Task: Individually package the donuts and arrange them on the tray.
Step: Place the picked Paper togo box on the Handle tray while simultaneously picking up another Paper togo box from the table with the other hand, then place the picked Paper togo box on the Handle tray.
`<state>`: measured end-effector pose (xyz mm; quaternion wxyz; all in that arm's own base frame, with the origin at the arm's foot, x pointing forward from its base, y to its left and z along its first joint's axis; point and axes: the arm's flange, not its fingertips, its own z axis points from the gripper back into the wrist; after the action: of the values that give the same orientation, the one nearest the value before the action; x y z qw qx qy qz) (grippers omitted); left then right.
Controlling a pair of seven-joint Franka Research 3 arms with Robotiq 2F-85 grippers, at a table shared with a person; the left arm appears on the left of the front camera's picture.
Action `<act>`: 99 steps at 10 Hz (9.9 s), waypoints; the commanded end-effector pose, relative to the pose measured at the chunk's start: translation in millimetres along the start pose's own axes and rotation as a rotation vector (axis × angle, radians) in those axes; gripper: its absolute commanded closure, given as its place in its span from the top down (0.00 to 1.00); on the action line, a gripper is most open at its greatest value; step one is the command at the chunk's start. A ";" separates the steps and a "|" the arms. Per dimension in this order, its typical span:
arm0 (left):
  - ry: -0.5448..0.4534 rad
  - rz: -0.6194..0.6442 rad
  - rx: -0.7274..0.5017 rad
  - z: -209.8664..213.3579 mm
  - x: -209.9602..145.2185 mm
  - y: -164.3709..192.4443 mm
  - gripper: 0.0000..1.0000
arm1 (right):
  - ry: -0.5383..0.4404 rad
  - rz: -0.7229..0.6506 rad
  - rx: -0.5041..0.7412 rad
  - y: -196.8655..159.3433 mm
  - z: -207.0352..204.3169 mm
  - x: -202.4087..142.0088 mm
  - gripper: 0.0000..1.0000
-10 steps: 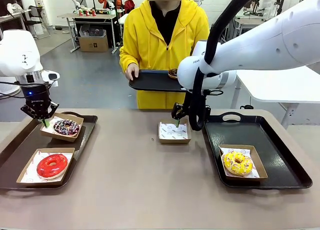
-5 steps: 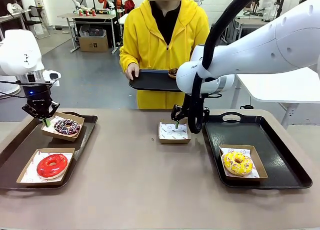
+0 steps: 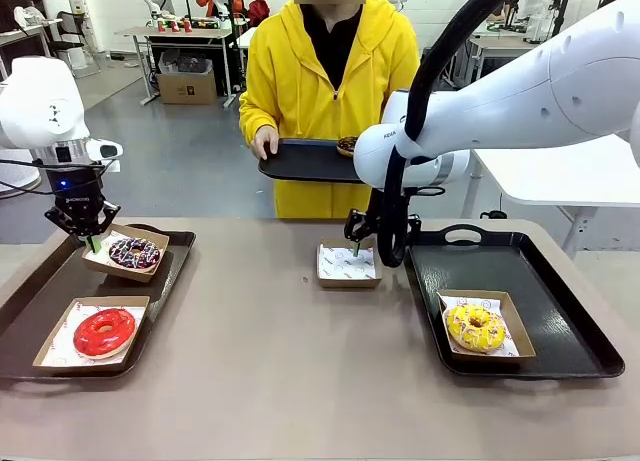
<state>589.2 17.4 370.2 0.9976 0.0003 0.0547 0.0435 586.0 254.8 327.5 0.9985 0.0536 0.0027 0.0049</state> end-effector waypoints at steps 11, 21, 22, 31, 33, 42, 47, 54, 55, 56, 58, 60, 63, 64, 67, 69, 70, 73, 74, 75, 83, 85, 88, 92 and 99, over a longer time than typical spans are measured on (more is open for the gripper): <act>0.036 -0.045 -0.014 4.1 1.9 0.4 1.00 | 0.016 0.002 -0.028 2.2 -4.3 5.3 0.40; 0.045 -0.055 -0.042 7.1 -2.0 2.5 1.00 | 0.037 -0.022 -0.032 3.2 -2.7 5.6 0.00; 0.047 -0.056 -0.047 7.6 -2.5 3.3 1.00 | 0.039 -0.023 -0.039 3.8 -1.7 5.4 0.00; 0.058 -0.225 -0.591 53.6 -122.9 120.9 1.00 | 0.054 -0.035 -0.105 53.0 134.7 -19.1 0.00; -0.005 -0.249 -0.747 61.5 -161.2 162.5 1.00 | 0.056 -0.045 -0.078 62.0 166.2 -9.3 0.00; -0.260 0.006 -1.280 26.8 -201.3 263.8 1.00 | 0.079 -0.110 0.027 57.7 172.2 42.1 0.00; -0.233 0.007 -1.252 23.9 -199.6 262.1 1.00 | 0.079 -0.099 0.004 52.6 164.4 38.0 0.00; -0.233 0.007 -1.252 23.9 -199.6 262.1 1.00 | 0.079 -0.099 0.004 52.6 164.4 38.0 0.00; -0.233 0.007 -1.252 23.9 -199.6 262.1 1.00 | 0.079 -0.099 0.004 52.6 164.4 38.0 0.00; -0.233 0.007 -1.252 23.9 -199.6 262.1 1.00 | 0.079 -0.099 0.004 52.6 164.4 38.0 0.00; -0.233 0.007 -1.252 23.9 -199.6 262.1 1.00 | 0.079 -0.099 0.004 52.6 164.4 38.0 0.00; -0.233 0.007 -1.252 23.9 -199.6 262.1 1.00 | 0.079 -0.099 0.004 52.6 164.4 38.0 0.00; -0.233 0.007 -1.252 23.9 -199.6 262.1 1.00 | 0.063 -0.050 0.010 49.7 173.0 30.9 0.01; -0.233 0.007 -1.252 23.9 -199.6 262.1 1.00 | 0.044 -0.004 0.017 43.8 186.4 23.1 0.01; -0.233 0.007 -1.252 23.9 -199.6 262.1 1.00 | 0.039 0.051 0.035 27.8 213.1 12.1 0.01; -0.233 0.007 -1.252 23.9 -199.6 262.1 1.00 | 0.103 0.096 -0.004 -5.0 233.6 6.9 0.01; -0.233 0.007 -1.252 23.9 -199.6 262.1 1.00 | 0.110 0.114 -0.022 -27.3 241.1 2.8 0.01; -0.233 0.007 -1.252 23.9 -199.6 262.1 1.00 | 0.078 0.104 0.005 -107.1 246.5 0.7 0.01; -0.233 0.007 -1.252 23.9 -199.6 262.1 1.00 | 0.055 0.091 0.025 -132.1 244.2 0.0 0.01; -0.233 0.007 -1.252 23.9 -199.6 262.1 1.00 | 0.037 0.091 0.030 -157.8 238.1 -0.9 0.01; -0.233 0.007 -1.252 23.9 -199.6 262.1 1.00 | -0.048 -0.048 -0.008 -223.0 143.7 11.3 0.01; -0.233 0.007 -1.252 23.9 -199.6 262.1 1.00 | -0.016 -0.097 -0.009 -210.1 142.3 9.7 0.01; -0.233 0.007 -1.252 23.9 -199.6 262.1 1.00 | -0.028 -0.020 0.021 -227.6 139.9 12.9 0.01; -0.233 0.007 -1.252 23.9 -199.6 262.1 1.00 | -0.026 -0.031 -0.035 -222.7 131.2 9.3 0.01; -0.233 0.007 -1.252 23.9 -199.6 262.1 1.00 | -0.019 -0.135 -0.097 -236.5 78.2 -0.7 0.01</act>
<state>372.9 261.3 415.7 0.8057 -0.5809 -0.0908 0.0717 588.0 14.9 386.2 0.9987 0.0172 0.0029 -0.0484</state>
